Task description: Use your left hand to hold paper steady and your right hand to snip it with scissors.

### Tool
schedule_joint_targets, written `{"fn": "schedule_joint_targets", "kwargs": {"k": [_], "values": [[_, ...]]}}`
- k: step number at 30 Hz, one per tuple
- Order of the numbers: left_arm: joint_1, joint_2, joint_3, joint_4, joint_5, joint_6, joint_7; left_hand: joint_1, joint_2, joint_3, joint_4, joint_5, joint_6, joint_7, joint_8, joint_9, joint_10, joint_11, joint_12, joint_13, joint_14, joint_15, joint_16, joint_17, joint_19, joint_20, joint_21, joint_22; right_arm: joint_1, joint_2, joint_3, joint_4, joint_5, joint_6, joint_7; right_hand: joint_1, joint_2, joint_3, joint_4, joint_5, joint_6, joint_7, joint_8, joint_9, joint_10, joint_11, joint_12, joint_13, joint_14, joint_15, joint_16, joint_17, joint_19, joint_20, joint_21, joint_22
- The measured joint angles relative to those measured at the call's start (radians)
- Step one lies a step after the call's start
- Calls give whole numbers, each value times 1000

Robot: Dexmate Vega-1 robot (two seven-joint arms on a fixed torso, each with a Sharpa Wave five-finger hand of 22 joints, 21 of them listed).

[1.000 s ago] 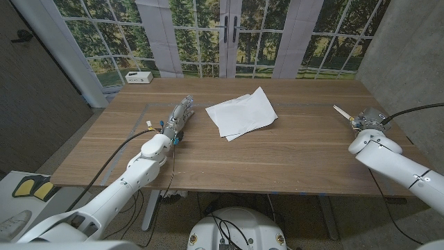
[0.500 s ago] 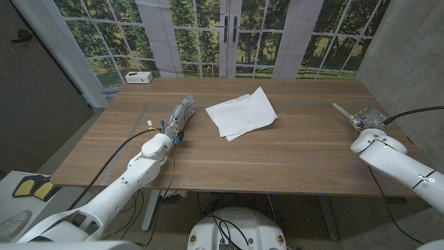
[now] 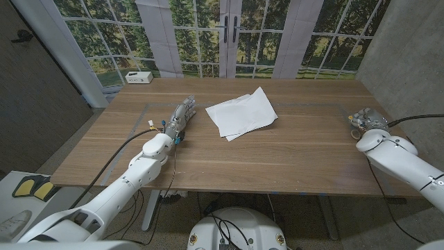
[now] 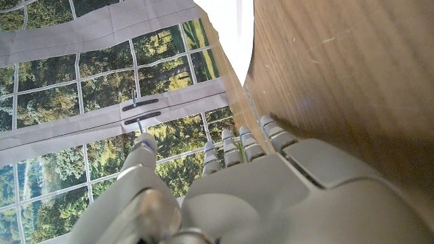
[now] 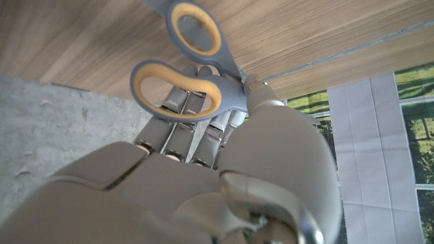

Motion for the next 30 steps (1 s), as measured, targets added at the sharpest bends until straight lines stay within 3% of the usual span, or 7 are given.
{"fn": "schedule_joint_targets", "kwargs": {"k": [4, 10, 14, 19, 24, 30], "values": [[-1, -2, 1, 3, -1, 0, -3, 0, 0, 0, 0, 0, 0, 0, 0, 0, 0, 0, 0, 0, 0, 0, 0, 0, 0, 0, 0, 0, -19, 15, 43, 10, 47, 44, 17, 4, 3, 2, -2, -19, -6, -2, 17, -8, 1, -1, 30, 48, 44, -9, 24, 39, 19, -5, 25, 8], [-4, -3, 3, 5, -2, 2, -7, -4, -4, -4, 4, 0, 0, 0, 0, 0, 0, 0, 0, 0, 4, -4, 0, 0, 0, 0, 0, 0, -48, 41, 107, 24, 128, 120, 45, 18, -6, 3, -2, -43, -8, -2, 26, -14, -2, -8, 58, 92, 53, -17, 29, 66, 32, -9, 45, 14], [-5, -3, 5, 6, -2, 4, -8, -9, 1, -4, 4, 0, -4, -4, 0, 0, 0, 0, 0, 0, 4, -4, 0, 5, 0, 0, 0, 0, -59, 57, 135, 28, 167, 156, 56, 30, -11, 3, -2, -64, 16, -8, 26, -40, 32, 27, 73, 93, 68, -18, 25, 79, 42, -10, 65, 14], [-8, -5, 7, 8, -3, 6, -11, -13, -2, -4, 4, 0, -4, -4, 0, 0, 0, 0, 0, 0, 4, -4, 0, 5, 0, 0, 0, 0, -74, 75, 170, 28, 217, 205, 57, 46, -27, 14, -13, -73, 88, 7, -20, -114, 66, 53, 79, 57, 96, -28, 16, 94, 46, -14, 96, 18], [-10, -9, 10, 11, -3, 7, -14, -13, -2, -8, 8, 0, -4, -4, 0, 0, 0, 0, 0, 0, 7, -7, 0, 5, 0, 0, 0, 0, -85, 83, 188, 16, 243, 238, 48, 59, -40, 22, -22, -80, 141, 28, -67, -174, 84, 60, 78, 13, 116, -37, 3, 105, 28, -11, 107, 18], [-11, -11, 13, 15, -3, 7, -15, -13, -2, -8, 8, 0, -4, -4, 0, 0, 0, 0, 0, 0, 7, -7, 0, 5, 0, 0, 0, 0, -92, 85, 201, 7, 273, 267, 46, 56, -43, 26, -26, -81, 157, 44, -98, -209, 95, 60, 55, -18, 116, -37, -16, 108, 8, -1, 112, 16]]}}
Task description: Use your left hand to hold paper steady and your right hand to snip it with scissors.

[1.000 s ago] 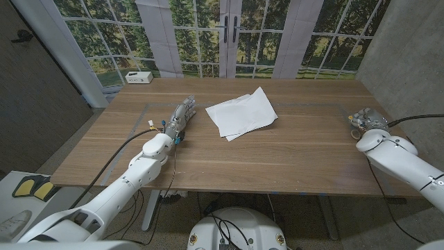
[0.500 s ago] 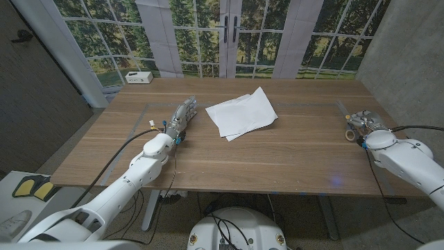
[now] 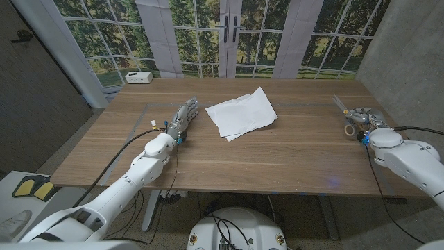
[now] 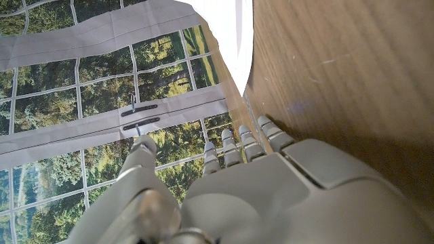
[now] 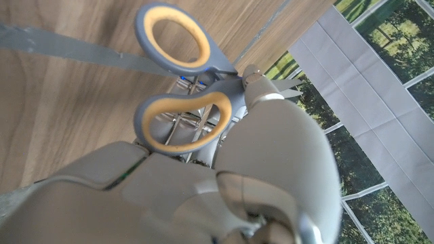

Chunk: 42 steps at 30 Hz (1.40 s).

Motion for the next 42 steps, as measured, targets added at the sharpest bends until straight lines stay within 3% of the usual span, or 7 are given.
{"fn": "schedule_joint_targets", "kwargs": {"k": [7, 14, 21, 23, 26, 37, 42], "values": [[-1, -1, 2, 0, 2, 1, 0, -4, 4, 0, 0, 0, 0, 0, 0, 0, 0, 0, 0, 0, 5, 5, 0, 0, 0, 0, 0, 0, -7, 12, 19, -7, 51, 32, 15, -10, -12, 0, 0, -1, 36, -25, -8, -23, 13, -18, -19, -28, -5, 4, -23, -5, -27, 4, 4, -4], [0, -1, 3, -2, 3, 4, 1, -4, 4, 0, 0, 0, 0, 0, 0, 0, 5, -5, 0, 0, 5, 5, 0, 0, 0, 0, 0, 0, -16, 36, 37, -10, 99, 70, 22, -5, -18, 0, 0, -5, 55, -30, -20, -47, 38, -22, -39, -65, -85, 26, -85, -21, -101, 11, -1, -7], [0, -1, 3, -4, 3, 5, 1, -4, 4, 0, 0, 0, 0, 0, 0, 0, 9, -2, 0, 0, 5, 5, 0, 0, 0, 0, 0, 0, -29, 62, 53, -24, 118, 86, 23, -7, -22, -13, 13, -6, 59, -30, -21, -64, 54, -18, -64, -104, -192, 46, -142, -26, -258, 26, -57, -20], [0, -1, 3, -4, 4, 5, 1, -4, 4, 0, 0, 0, 0, 0, 0, 0, 9, -2, 0, 0, 5, 5, 0, 0, 0, 0, 0, 0, -31, 66, 55, -28, 118, 86, 23, -7, -22, -18, 18, -8, 58, -31, -13, -67, 64, -24, -72, -117, -226, 50, -157, -26, -320, 45, -81, -26], [0, -1, 3, -4, 4, 6, 1, -9, -1, 0, 0, 0, 0, 0, 0, 0, 9, -2, 0, 0, 5, 5, 0, 0, 0, 0, 0, 0, -37, 74, 60, -37, 118, 86, 23, -7, -22, -27, 21, -8, 55, -34, -6, -70, 64, -24, -76, -126, -257, 55, -168, -26, -371, 63, -103, -32], [-3, -2, 8, -5, 5, 8, -2, -9, -1, -4, 4, 0, 0, 0, 0, -2, 9, -2, 0, 0, 5, 5, 0, 0, 0, 0, 0, 0, -55, 100, 69, -60, 213, 170, 3, -16, -12, -38, 18, -9, 43, -46, 1, -72, 75, -28, -86, -140, -282, 59, -174, -23, -388, 60, -119, -37], [-3, -2, 8, -5, 6, 9, -4, -9, -1, -4, 4, 0, 0, 0, 0, -2, 9, -2, 0, 0, 5, 5, 0, 0, 0, 0, 0, 0, -62, 105, 71, -70, 219, 175, 3, -23, -5, -39, 17, -12, 24, -65, 9, -71, 75, -28, -93, -148, -285, 55, -190, -33, -417, 88, -134, -42]]}}
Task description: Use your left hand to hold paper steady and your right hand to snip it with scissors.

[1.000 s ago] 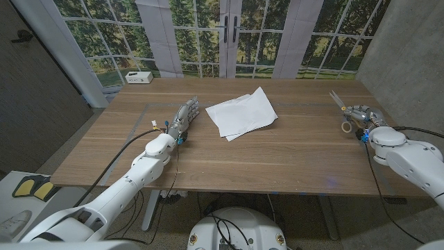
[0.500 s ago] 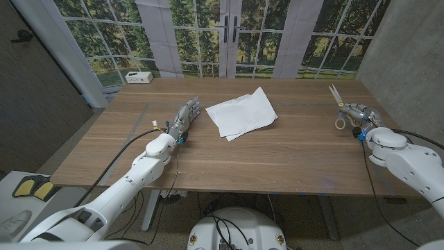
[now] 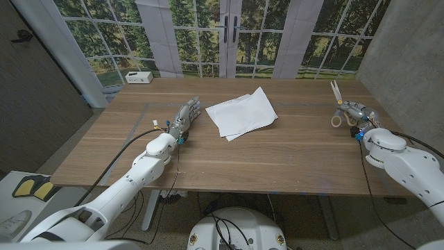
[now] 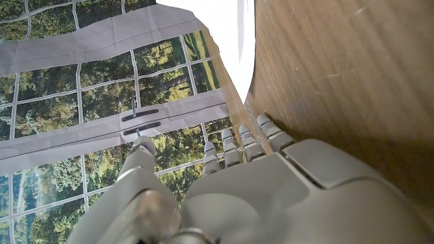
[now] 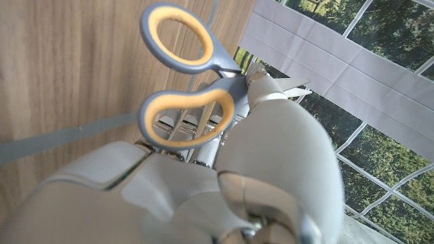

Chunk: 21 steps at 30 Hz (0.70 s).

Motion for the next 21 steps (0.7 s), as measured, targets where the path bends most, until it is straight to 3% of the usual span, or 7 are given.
{"fn": "schedule_joint_targets", "kwargs": {"k": [5, 12, 21], "values": [[-1, 1, 1, -3, 0, 1, -2, -7, 7, 0, 0, 0, 0, 0, 0, 0, 0, 0, 0, 0, 0, 0, 0, 0, 0, 0, 0, 0, -8, 3, 0, -11, 22, 19, 2, -5, 5, 0, 0, 5, -11, -11, 1, -3, -6, -6, -15, -10, -5, 5, -13, -11, -28, 14, -18, 0], [-1, 4, 1, -10, 0, 2, -5, -7, 7, 0, 0, 0, 0, 0, 0, 0, 0, 0, 0, 0, 5, -5, 0, 0, 0, 0, 0, 0, -18, 20, 2, -27, 50, 38, 2, -8, 8, 0, 0, 5, -16, -16, 7, -4, -6, -6, -16, -16, -13, 5, -18, -16, -33, 19, -26, -5], [7, 18, -1, -42, 4, 0, -6, -7, 7, 0, 0, 0, 0, 0, 0, 0, 7, 0, 0, 0, 5, -5, 0, 0, 0, 0, 0, 0, -28, 44, -6, -56, 72, 82, -11, -9, 9, 1, 1, 4, -20, -19, 11, -6, -6, -6, -23, -20, -14, 7, -25, -18, -39, 14, -34, -4]]}}
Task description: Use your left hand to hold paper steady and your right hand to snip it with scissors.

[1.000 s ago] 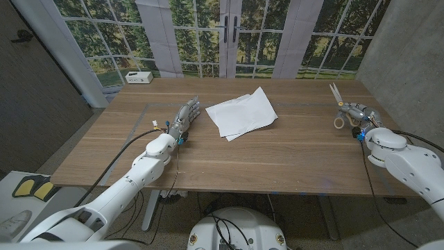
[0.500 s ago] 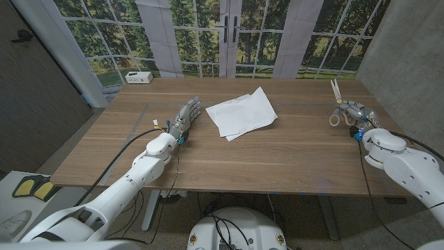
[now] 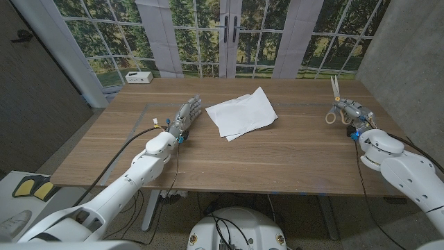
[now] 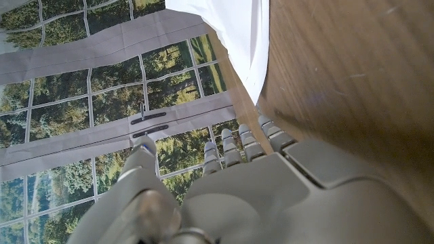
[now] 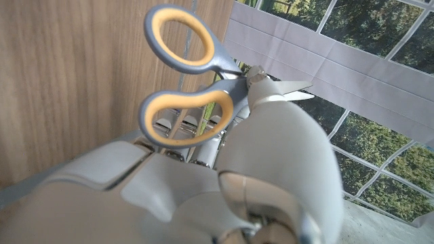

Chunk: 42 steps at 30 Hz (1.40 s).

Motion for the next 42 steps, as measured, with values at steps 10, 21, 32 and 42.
{"fn": "schedule_joint_targets", "kwargs": {"k": [10, 21, 32, 42], "values": [[25, 24, -7, -70, 18, -25, 3, 0, 0, -3, -3, 0, 73, 17, 20, 3, 0, 0, 0, 0, 5, 5, 0, -2, 0, 0, 0, 0, 9, 24, -22, -30, -5, 39, -40, 0, 0, 0, 0, -1, -8, 1, 8, -2, 0, 0, -3, -1, -3, -3, 0, 0, 0, 0, -8, 0], [48, 47, -11, -140, 36, -40, 10, 0, 0, 0, -6, 0, 161, 28, 42, 3, 0, 0, 0, 0, 5, 5, 0, -2, 0, 0, 0, 0, 34, 48, -49, -36, 12, 70, -44, 0, 0, 0, 0, -3, -9, 2, 15, -7, 0, 0, -6, -4, -9, 2, 0, 5, -4, 4, -16, 0], [57, 35, -8, -156, 53, -78, 20, 17, 17, 14, -20, 0, 323, 10, 71, 7, 21, 4, 8, 5, -2, 6, 0, -2, 7, -7, 0, 0, 51, 68, -87, -42, 24, 107, -30, 0, 0, -4, 5, 0, -13, -2, 22, -7, -5, -5, -9, -1, -18, 0, 0, 5, -4, 4, -22, 0], [69, 14, 9, -181, 97, -122, 38, 42, 27, 26, -32, 0, 442, -7, 94, 5, 21, 4, 8, 5, -2, 6, 0, -2, 4, -11, 0, -2, 72, 96, -128, -49, 20, 143, -46, 0, 0, -8, 9, 0, -18, -3, 36, -11, -5, -6, -12, 4, -57, 3, -12, 7, -4, 3, -33, 0]]}}
